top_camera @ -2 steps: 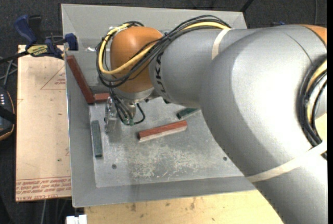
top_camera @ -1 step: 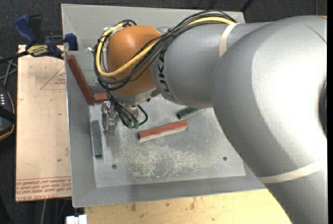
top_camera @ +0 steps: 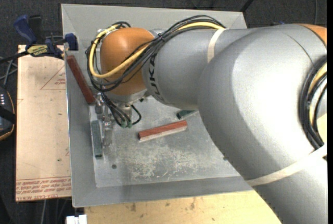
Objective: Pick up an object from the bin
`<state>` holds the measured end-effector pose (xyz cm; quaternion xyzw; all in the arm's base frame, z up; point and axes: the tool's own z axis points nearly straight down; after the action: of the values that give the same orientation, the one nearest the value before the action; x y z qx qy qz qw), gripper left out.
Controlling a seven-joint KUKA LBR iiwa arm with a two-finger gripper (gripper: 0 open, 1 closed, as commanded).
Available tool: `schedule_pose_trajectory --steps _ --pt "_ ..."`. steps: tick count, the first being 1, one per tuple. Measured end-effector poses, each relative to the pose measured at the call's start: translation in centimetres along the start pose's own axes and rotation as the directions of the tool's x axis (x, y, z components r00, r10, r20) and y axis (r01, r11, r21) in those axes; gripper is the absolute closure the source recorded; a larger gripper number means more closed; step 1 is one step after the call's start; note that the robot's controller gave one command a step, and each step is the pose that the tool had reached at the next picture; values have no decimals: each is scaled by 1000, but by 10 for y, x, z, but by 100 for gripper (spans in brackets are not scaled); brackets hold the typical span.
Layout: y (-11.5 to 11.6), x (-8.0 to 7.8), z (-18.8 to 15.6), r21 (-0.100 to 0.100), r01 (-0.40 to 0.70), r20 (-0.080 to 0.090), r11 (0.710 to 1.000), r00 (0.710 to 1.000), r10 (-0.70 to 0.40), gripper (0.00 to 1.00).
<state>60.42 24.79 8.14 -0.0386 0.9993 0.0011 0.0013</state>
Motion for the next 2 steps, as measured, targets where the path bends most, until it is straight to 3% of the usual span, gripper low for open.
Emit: schedule_pose_trajectory --steps 1,2 --pt "0 0 1 0 -2 -1 1000 1000 2 0" --pt "-8 -15 11 1 -283 0 959 959 283 100"
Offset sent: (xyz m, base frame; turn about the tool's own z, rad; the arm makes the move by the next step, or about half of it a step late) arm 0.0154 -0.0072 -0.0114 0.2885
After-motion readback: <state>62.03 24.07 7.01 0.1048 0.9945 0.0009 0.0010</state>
